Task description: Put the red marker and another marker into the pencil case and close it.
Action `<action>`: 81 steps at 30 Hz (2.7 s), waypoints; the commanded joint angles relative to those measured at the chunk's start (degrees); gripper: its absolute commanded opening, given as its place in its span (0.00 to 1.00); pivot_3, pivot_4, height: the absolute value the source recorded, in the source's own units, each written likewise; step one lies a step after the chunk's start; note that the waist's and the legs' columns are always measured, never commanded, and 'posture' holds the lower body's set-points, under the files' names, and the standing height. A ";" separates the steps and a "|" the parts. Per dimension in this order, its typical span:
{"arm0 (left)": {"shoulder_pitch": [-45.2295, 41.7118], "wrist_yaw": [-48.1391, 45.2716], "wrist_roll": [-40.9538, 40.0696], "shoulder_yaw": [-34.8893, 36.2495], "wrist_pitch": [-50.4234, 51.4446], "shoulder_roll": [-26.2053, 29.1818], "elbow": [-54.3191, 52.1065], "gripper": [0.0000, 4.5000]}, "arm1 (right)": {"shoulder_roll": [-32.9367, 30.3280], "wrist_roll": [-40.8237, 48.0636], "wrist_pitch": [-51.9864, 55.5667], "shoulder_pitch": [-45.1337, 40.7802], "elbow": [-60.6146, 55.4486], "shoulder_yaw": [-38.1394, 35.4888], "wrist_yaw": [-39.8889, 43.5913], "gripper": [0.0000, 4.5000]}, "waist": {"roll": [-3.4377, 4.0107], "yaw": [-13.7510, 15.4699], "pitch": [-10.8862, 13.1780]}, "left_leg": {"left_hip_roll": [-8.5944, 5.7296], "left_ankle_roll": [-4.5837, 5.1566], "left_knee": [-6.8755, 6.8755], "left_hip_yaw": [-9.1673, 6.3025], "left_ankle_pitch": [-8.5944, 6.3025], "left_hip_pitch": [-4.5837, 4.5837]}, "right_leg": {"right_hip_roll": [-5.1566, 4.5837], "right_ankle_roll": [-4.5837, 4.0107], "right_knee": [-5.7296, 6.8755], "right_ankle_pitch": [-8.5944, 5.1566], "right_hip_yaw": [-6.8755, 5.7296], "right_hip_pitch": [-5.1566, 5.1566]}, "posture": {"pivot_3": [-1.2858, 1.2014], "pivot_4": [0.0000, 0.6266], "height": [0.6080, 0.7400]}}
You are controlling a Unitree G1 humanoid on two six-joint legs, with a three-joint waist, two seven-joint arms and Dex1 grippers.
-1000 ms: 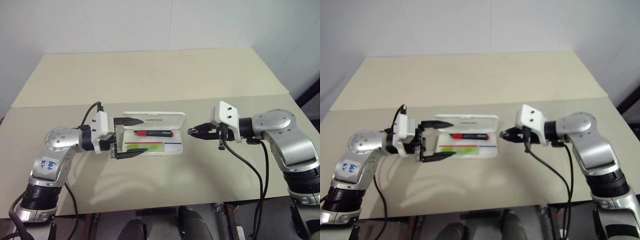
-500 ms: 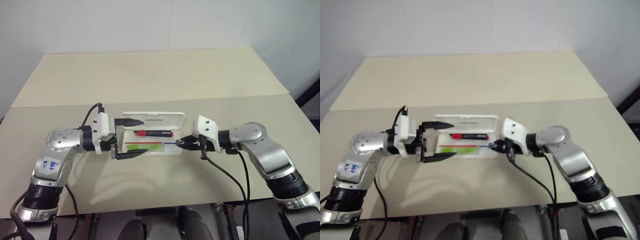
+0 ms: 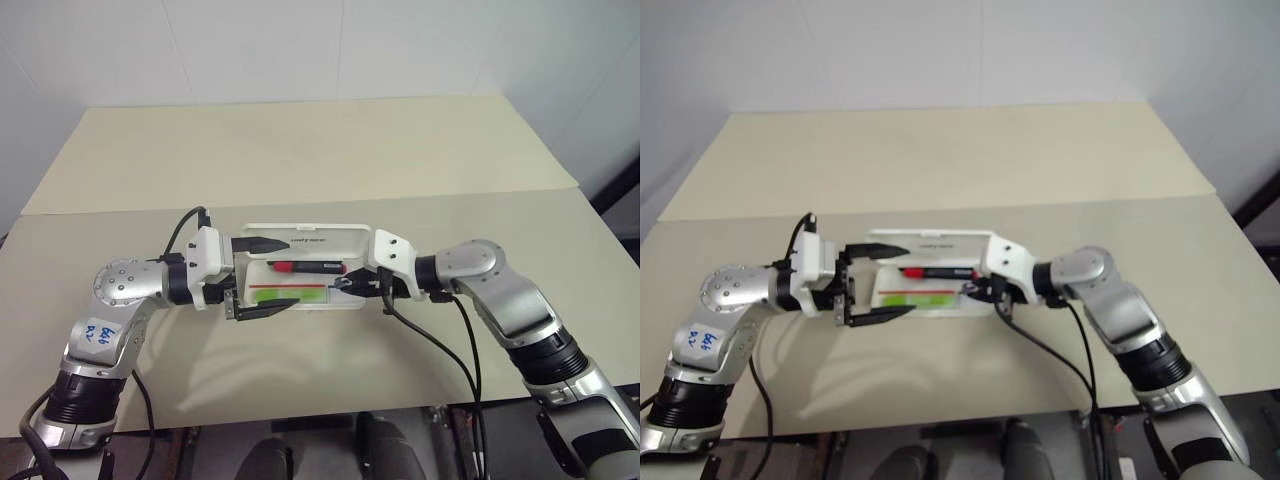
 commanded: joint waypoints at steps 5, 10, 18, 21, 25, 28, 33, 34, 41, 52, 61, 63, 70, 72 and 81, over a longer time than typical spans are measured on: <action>0.36 0.66 -0.42 0.65 -0.19 -0.14 -2.65 1.00 | 1.10 0.13 -0.26 -1.47 -1.17 0.30 -0.16 0.08 | 0.00 -0.02 0.00 | 0.00 0.00 0.00 0.00 0.00 0.00 | 0.00 0.00 0.00 0.00 0.00 0.00 | 0.52 0.24 1.00; 0.22 0.74 -0.23 0.57 -0.49 -0.32 -2.46 1.00 | 1.36 -0.40 -0.47 -1.44 -0.50 0.90 -0.15 0.08 | 0.00 -0.02 0.00 | 0.00 0.00 0.00 0.00 0.00 0.00 | 0.00 0.00 0.00 0.00 0.00 -0.01 | 0.52 0.24 1.00; 0.22 0.94 -0.02 0.46 -0.78 -0.57 -2.38 1.00 | 0.79 -1.12 -1.99 -0.99 0.22 1.00 0.36 0.55 | 0.00 -0.02 0.00 | 0.00 0.00 0.00 0.00 0.00 0.00 | 0.00 0.00 0.00 0.00 0.00 -0.01 | 0.52 0.24 1.00; 0.34 1.00 0.01 0.42 -0.88 -0.64 -2.48 1.00 | 0.58 -1.17 -2.22 -0.87 0.04 0.82 0.60 0.78 | 0.00 -0.02 0.00 | 0.00 0.00 0.00 0.00 0.00 0.00 | 0.00 0.00 -0.01 0.00 0.00 -0.01 | 0.52 0.24 1.00; 0.50 0.96 -0.07 0.33 -0.90 -0.75 -2.62 1.00 | 0.46 -1.02 -1.98 -1.00 -0.38 0.52 0.60 0.99 | 0.00 -0.02 0.00 | 0.00 0.00 0.00 0.00 0.00 0.00 | 0.00 0.00 -0.01 0.00 0.00 -0.01 | 0.52 0.24 1.00; 0.58 0.92 -0.16 0.31 -0.81 -0.78 -2.73 1.00 | 0.03 -0.60 -1.38 -1.00 -1.32 0.18 0.89 0.99 | 0.00 -0.02 0.00 | 0.00 0.00 0.00 0.00 0.00 -0.01 | 0.00 0.00 -0.01 0.00 0.00 -0.01 | 0.52 0.24 1.00; 0.87 0.84 -0.49 0.63 -0.51 -0.61 -2.93 1.00 | -1.99 1.30 0.74 -0.51 -4.75 -1.56 1.91 0.99 | 0.00 0.01 0.00 | 0.00 0.01 -0.01 -0.01 -0.01 -0.02 | 0.00 0.00 -0.02 0.00 -0.01 -0.01 | 0.52 0.24 1.00; 1.01 0.88 -0.59 0.79 -0.40 -0.53 -3.04 1.00 | -2.76 1.73 1.03 -0.19 -5.56 -2.07 2.17 0.99 | 0.00 0.04 0.00 | 0.00 0.01 -0.01 -0.01 -0.01 -0.02 | 0.00 0.00 -0.02 0.00 -0.01 -0.01 | 0.52 0.24 1.00; 1.83 1.32 -1.39 2.26 0.72 0.23 -3.96 1.00 | -6.94 5.09 3.16 0.63 -9.00 -5.52 3.04 0.99 | 0.00 0.10 0.00 | 0.00 0.04 -0.02 -0.01 -0.02 -0.04 | 0.00 0.00 -0.07 0.00 -0.02 -0.01 | 0.52 0.24 1.00; 2.60 4.32 -2.35 5.43 4.12 1.45 -6.78 1.00 | -7.42 10.72 7.35 0.26 -11.44 -12.08 -0.36 0.99 | 0.00 0.10 0.00 | 0.01 0.04 -0.03 -0.01 -0.02 -0.04 | -0.01 0.00 -0.10 0.00 -0.02 -0.01 | 0.52 0.24 1.00; 1.63 9.98 -6.41 11.05 11.53 2.83 -13.30 1.00 | -8.28 12.42 7.64 1.69 -11.71 -14.77 -2.87 0.99 | 0.00 0.12 0.00 | 0.02 0.05 -0.08 -0.02 -0.04 -0.07 | -0.01 0.00 -0.18 0.00 -0.03 -0.01 | 0.52 0.24 1.00; 1.66 10.65 -7.07 11.65 12.54 3.07 -14.06 1.00 | -8.40 12.80 7.59 1.73 -11.70 -15.04 -3.08 0.99 | 0.00 0.14 0.00 | 0.01 0.06 -0.08 -0.02 -0.05 -0.08 | -0.01 0.00 -0.20 0.00 -0.02 -0.01 | 0.52 0.24 1.00; 0.20 15.28 -10.99 17.33 17.27 4.16 -14.43 1.00 | -7.34 14.84 6.25 1.87 -10.75 -17.60 -4.76 0.99 | 0.00 0.14 0.00 | 0.02 0.06 -0.09 -0.03 -0.04 -0.08 | 0.00 0.00 -0.21 0.00 -0.03 -0.01 | 0.52 0.24 1.00; -0.16 16.21 -11.37 18.28 17.77 4.51 -14.19 1.00 | -7.39 14.88 6.08 1.88 -10.47 -17.72 -4.96 0.99 | -0.01 0.13 0.00 | 0.01 0.06 -0.09 -0.02 -0.04 -0.08 | 0.00 0.00 -0.22 0.00 -0.03 -0.01 | 0.52 0.24 1.00; -6.07 21.73 -9.45 17.98 29.08 9.87 2.14 0.86 | -7.25 14.18 4.15 1.50 -8.43 -17.33 -5.70 1.00 | -0.01 -0.01 0.02 | 0.00 0.07 -0.12 0.00 -0.05 -0.03 | 0.02 0.00 -0.17 0.00 -0.03 0.00 | 0.52 0.24 1.00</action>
